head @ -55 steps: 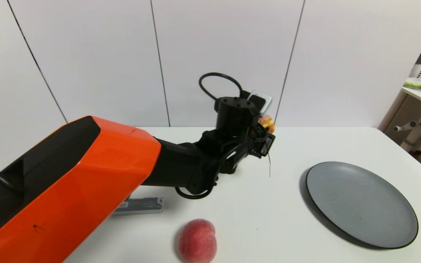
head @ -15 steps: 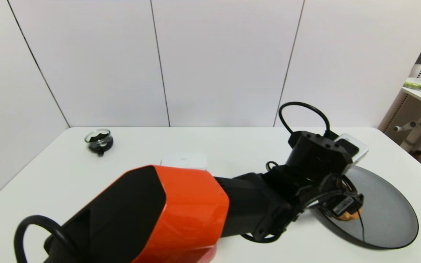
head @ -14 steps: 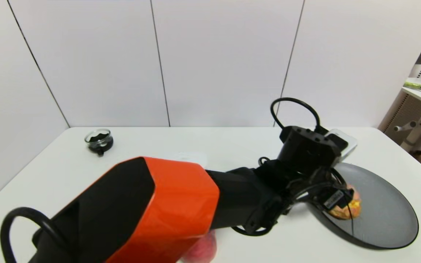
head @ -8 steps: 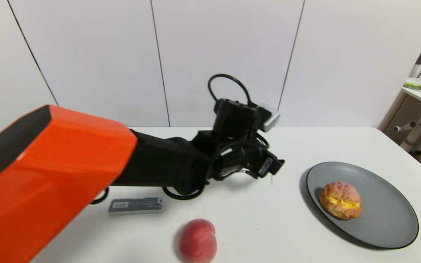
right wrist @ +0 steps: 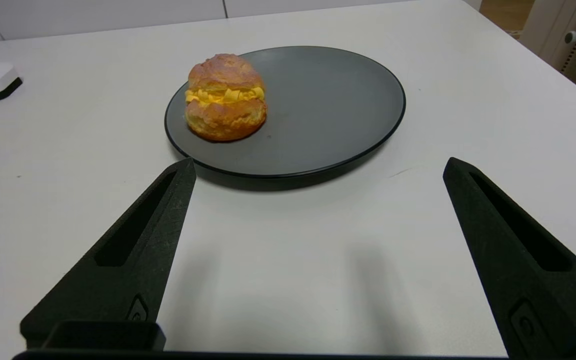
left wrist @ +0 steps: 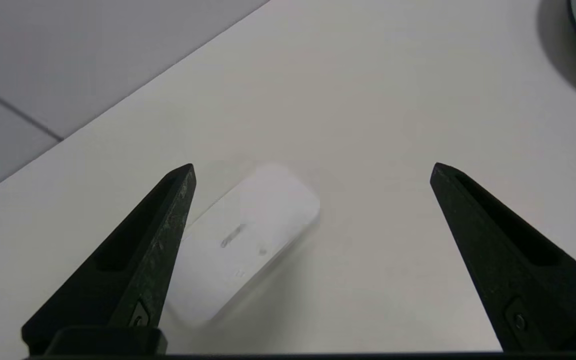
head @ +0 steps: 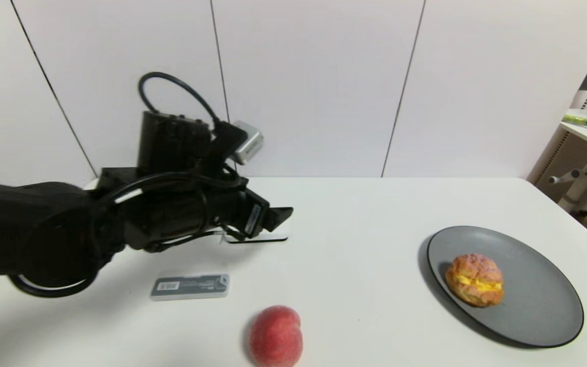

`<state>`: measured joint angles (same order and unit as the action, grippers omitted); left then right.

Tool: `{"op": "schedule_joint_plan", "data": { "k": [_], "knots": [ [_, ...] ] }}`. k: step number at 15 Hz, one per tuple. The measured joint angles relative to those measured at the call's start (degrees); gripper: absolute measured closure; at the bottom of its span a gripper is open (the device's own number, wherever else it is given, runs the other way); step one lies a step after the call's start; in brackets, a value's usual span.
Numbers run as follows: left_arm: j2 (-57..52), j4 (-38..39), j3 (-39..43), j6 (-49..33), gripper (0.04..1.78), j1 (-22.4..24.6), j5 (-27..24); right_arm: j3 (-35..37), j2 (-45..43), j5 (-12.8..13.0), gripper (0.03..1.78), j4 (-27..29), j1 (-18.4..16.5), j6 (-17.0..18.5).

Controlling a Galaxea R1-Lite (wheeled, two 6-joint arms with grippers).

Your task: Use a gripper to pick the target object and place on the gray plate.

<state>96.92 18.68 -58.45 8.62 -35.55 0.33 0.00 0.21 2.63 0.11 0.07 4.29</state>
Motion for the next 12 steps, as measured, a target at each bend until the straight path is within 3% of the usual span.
{"op": "schedule_joint_plan", "data": {
  "k": [8, 12],
  "knots": [
    [-32.1, 0.5, 23.9, -0.5, 0.13, 11.0, 0.0, 0.0, 0.0, 0.0, 0.1, 0.0, 0.0, 0.0],
    [-50.5, 0.4, 33.8, -0.5, 0.13, 18.8, -0.1, 0.0, 0.0, 0.0, 0.1, 0.0, 0.0, 0.0]
  ]
}}
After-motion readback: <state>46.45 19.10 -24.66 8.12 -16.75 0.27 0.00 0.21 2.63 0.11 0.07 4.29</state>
